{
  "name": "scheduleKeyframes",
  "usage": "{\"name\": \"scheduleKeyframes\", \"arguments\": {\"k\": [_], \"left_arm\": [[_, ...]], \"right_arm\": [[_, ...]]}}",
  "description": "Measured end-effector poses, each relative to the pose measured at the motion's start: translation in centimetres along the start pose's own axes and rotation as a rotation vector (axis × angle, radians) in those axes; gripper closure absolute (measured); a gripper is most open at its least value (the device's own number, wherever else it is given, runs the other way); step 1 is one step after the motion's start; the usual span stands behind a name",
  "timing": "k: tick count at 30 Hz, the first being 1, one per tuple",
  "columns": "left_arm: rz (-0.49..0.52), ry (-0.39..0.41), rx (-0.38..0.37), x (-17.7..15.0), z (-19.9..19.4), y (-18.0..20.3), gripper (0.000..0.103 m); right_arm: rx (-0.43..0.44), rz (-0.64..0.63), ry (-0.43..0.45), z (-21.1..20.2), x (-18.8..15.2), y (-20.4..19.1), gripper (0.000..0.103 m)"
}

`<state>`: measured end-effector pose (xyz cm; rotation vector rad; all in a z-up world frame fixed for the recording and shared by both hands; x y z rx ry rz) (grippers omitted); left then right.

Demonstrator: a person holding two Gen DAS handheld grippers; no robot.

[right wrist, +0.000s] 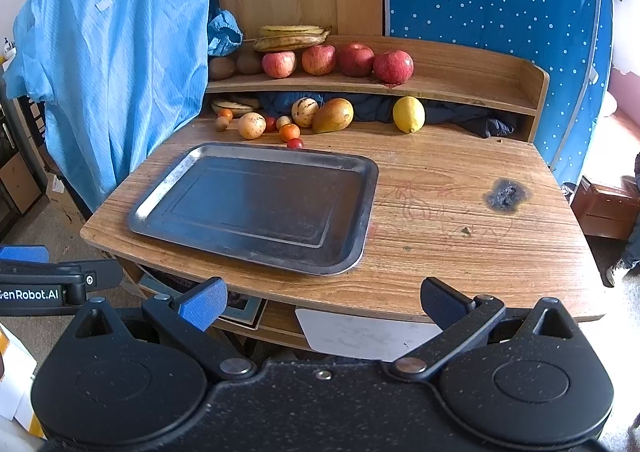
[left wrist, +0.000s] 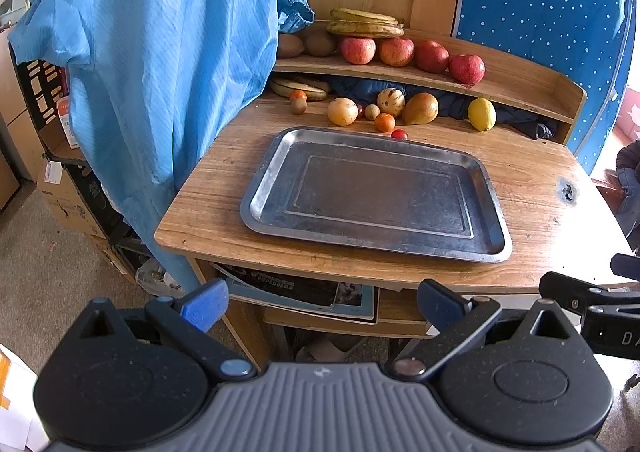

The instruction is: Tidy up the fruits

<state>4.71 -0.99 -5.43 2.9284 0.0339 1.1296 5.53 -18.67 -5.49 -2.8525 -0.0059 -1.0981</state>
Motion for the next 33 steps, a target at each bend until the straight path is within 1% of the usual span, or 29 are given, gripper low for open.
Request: {"name": "scheduleKeyframes", "arguments": {"k": [10,21,26,33], "left_arm": [[-0.002,-0.017,0.000,0.5,0.4,-0.2,0.000],[-0.021,-0.054,0.014,0.6,1.5,-0.5,0.000],[-0.048,-0.094,0.048,0.3,2.4,-0.9,0.000],[-0.095,-0.149,0.089,0.1,3.4,-1.4,0.001]], "right_arm": [[-0.001,0.000,-0.018,0.4,0.0,0.0,0.000],[0.005,-0.018,-0.068,1.6,-0.2,0.1,0.000],[0.020,-0.034,-0.113,2.6,-0.6,0.0,0.000],[0.047,-0.092,-0.180,4.2,-1.0,-0.1,0.000]]}}
Point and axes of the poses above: each gripper's, at about its wrist camera, not at the fingertips, and z roughly the way its jaws point, y to its right, x to its top, the point moved 5 cm from there along z, roughly the way its jaws point, and after that the axes turned 1 degree about y, right-handed, at the moved point
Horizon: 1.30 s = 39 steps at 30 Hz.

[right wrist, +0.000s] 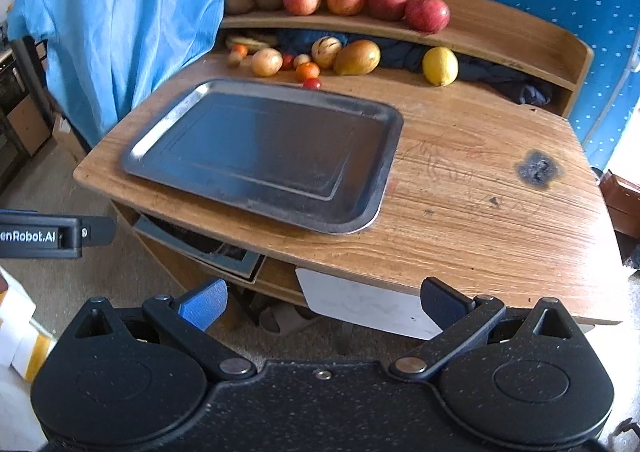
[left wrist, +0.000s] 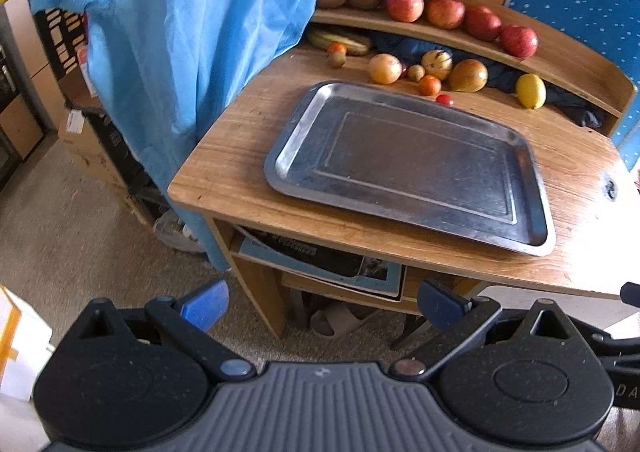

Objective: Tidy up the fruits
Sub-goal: 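Move both tools over the tray toward the fruits by the shelf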

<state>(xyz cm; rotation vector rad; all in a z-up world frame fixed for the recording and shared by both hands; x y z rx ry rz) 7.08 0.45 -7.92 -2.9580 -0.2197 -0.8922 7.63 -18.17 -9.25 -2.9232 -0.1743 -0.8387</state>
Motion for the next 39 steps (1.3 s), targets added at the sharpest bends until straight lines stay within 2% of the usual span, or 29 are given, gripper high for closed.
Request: {"name": "scheduleKeyframes", "arguments": {"k": [13,28,31,39], "left_arm": [[-0.116,-0.097,0.061,0.3,1.9,-0.2,0.001],[-0.233,-0.130,0.141,-0.1,2.0,1.0,0.000],[-0.255,-0.147,0.191,0.0,2.1,1.2,0.001],[-0.346,-0.151,0.235,0.7,1.9,2.4,0.001]], "right_arm": [[0.072,-0.115,-0.100,2.1,1.0,-0.1,0.000],[0.244,-0.258,-0.229,3.5,2.6,0.3,0.000],[0.279,-0.304,-0.228,3.4,3.3,0.4,0.000],[0.357,-0.415,-0.178,3.1,5.0,1.3,0.000]]}}
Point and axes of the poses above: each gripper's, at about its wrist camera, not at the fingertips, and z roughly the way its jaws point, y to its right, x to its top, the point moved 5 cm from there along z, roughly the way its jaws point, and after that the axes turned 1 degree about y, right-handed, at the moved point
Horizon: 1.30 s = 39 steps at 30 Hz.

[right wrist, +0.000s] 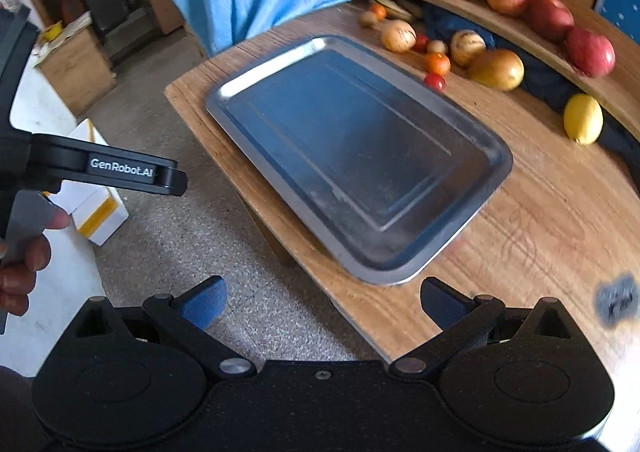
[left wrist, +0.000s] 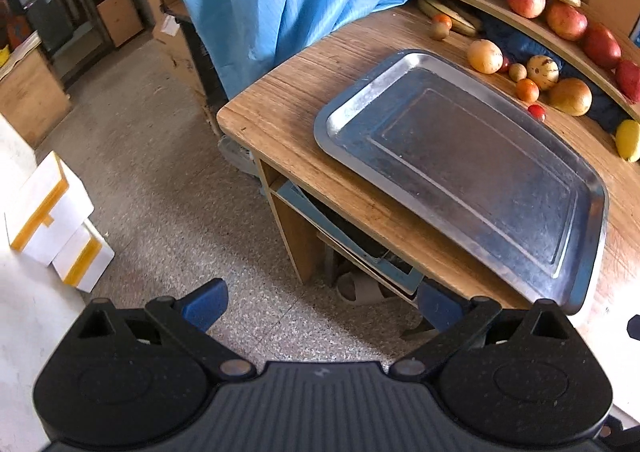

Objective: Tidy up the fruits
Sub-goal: 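Move both tools over the tray toward the fruits by the shelf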

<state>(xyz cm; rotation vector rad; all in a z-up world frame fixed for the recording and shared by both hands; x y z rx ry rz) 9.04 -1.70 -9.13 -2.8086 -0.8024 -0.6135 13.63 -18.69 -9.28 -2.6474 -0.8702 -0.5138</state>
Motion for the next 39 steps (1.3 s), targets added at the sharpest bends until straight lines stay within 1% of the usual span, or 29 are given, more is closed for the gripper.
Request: {"name": "scheduleKeyframes", "arguments": {"k": [7,12,17,21,24,27,30,32,36,39], "left_arm": [[-0.043,0.005,0.033,0.1,-0.7,1.2,0.000],[-0.051,-0.001,0.057,0.3,-1.1,1.4,0.000],[-0.030,-0.011,0.081,1.1,-1.2,1.0,0.000],[0.005,-0.012,0.076,2.5,-0.8,1.0,0.000],[0.055,0.002,0.054,4.3,-0.1,1.2,0.000],[0.096,0.004,0.026,6.8,1.0,1.6,0.000],[0.143,0.018,-0.020,9.7,2.1,2.3,0.001],[0.180,0.023,-0.049,11.2,3.0,3.0,0.001],[0.238,0.026,-0.110,13.3,4.2,3.7,0.001],[0.253,0.025,-0.155,14.8,5.3,3.4,0.001]], "right_arm": [[0.029,-0.078,0.052,-1.0,0.7,1.2,0.000],[0.048,-0.079,0.087,-1.3,1.4,1.8,0.000],[0.058,-0.065,0.100,-0.8,2.2,1.7,0.000],[0.053,-0.052,0.108,-0.4,3.2,1.3,0.000],[0.042,-0.025,0.116,0.4,4.3,1.1,0.000],[0.005,0.003,0.106,1.4,5.7,0.9,0.000],[-0.017,0.021,0.106,2.0,7.1,0.7,0.000],[-0.047,0.032,0.096,2.6,8.1,0.7,0.000],[-0.088,0.074,0.073,3.9,10.1,1.1,0.000],[-0.133,0.113,0.058,5.0,11.5,1.4,0.000]]}}
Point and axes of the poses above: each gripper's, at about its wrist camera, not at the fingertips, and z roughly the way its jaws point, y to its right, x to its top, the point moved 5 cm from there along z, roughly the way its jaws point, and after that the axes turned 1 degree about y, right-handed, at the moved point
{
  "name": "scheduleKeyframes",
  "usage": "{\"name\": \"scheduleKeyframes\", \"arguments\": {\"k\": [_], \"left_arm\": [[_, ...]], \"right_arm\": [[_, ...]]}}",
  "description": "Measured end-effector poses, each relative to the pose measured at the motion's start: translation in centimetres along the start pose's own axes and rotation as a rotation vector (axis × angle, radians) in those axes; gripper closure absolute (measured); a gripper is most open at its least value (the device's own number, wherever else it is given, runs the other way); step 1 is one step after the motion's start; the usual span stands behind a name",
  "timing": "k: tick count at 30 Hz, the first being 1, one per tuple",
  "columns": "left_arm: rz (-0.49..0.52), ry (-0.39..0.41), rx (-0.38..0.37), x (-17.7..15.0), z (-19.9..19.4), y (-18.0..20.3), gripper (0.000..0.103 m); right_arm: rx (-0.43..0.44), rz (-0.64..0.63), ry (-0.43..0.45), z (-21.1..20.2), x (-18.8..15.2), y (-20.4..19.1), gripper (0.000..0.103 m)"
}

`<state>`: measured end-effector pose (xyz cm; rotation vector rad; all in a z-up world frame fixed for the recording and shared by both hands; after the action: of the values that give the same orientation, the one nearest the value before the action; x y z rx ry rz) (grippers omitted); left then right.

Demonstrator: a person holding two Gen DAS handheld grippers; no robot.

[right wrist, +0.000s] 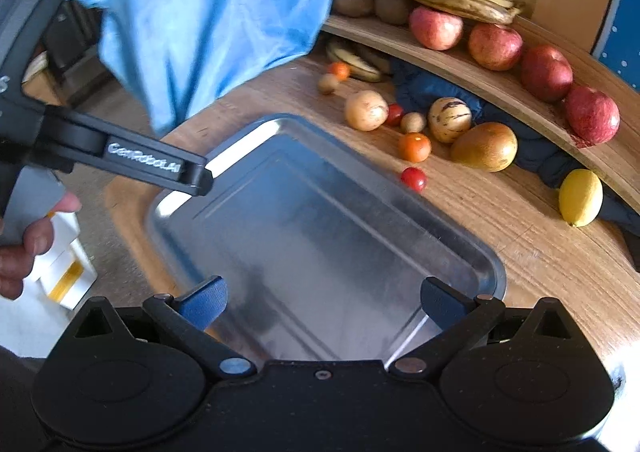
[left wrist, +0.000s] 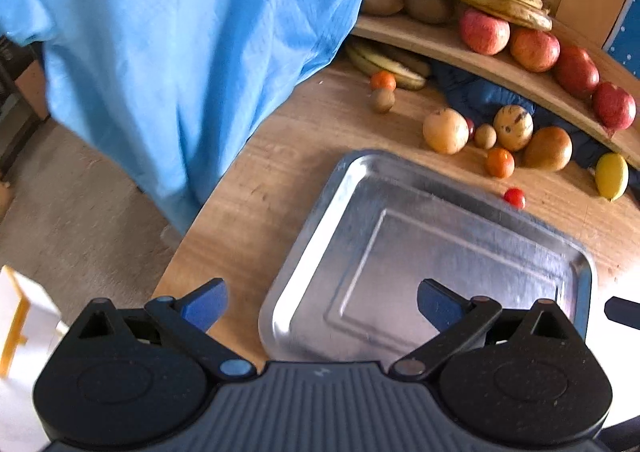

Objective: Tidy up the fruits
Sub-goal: 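Move both tools over the tray toward the fruits by the shelf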

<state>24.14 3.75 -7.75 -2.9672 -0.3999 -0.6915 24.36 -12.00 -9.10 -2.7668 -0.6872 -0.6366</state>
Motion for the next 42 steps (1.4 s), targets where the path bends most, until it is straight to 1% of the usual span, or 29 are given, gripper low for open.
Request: {"name": "scheduleKeyframes", "arguments": {"k": [5,8,11,15,19,24,27,32,35,37,39,42], "left_arm": [[0.028,-0.001,-0.047,1.9,1.9,-1.1,0.001],[0.044,-0.012,-0.074,2.6,2.7,-1.4,0.001],[0.048,-0.027,-0.085,3.3,3.6,-1.5,0.001],[0.047,-0.037,-0.106,4.4,4.6,-1.5,0.001],[0.055,-0.028,-0.102,5.6,5.4,-0.8,0.000],[0.061,-0.027,-0.115,7.1,6.2,0.7,0.000],[0.077,-0.029,-0.129,8.0,6.8,2.0,0.001],[0.114,-0.029,-0.141,9.5,7.8,4.5,0.001],[0.128,-0.032,-0.145,10.2,8.3,5.7,0.001],[0.123,-0.011,-0.145,10.6,8.3,6.2,0.001],[0.115,0.029,-0.158,10.9,8.2,6.4,0.001],[0.116,0.041,-0.185,11.4,8.4,6.8,0.001]], "right_arm": [[-0.084,0.059,-0.009,1.2,1.7,0.1,0.000],[-0.117,0.058,0.006,1.1,2.3,0.2,0.000],[-0.145,0.060,0.000,1.4,2.9,0.6,0.001],[-0.163,0.074,-0.003,2.2,3.8,1.6,0.001],[-0.180,0.101,0.009,3.1,4.6,3.2,0.001],[-0.193,0.137,0.017,4.2,5.6,5.4,0.001],[-0.205,0.148,0.005,4.9,6.0,6.6,0.001],[-0.208,0.196,0.002,5.5,6.3,8.8,0.001],[-0.177,0.240,-0.006,6.1,6.5,9.8,0.001],[-0.159,0.264,-0.005,6.5,6.6,10.2,0.001],[-0.145,0.275,0.000,7.0,6.7,10.3,0.001],[-0.115,0.291,-0.002,7.6,6.7,10.4,0.001]]}}
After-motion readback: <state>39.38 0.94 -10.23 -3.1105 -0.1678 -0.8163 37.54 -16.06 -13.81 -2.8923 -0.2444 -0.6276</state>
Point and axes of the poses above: each gripper's, at about its wrist camera, not at the fingertips, and z roughly the way its jaws point, y to its right, x to its top, the point moved 5 cm from there along z, roughly the way its jaws point, and after that the axes turned 1 degree about y, right-handed, at the moved point
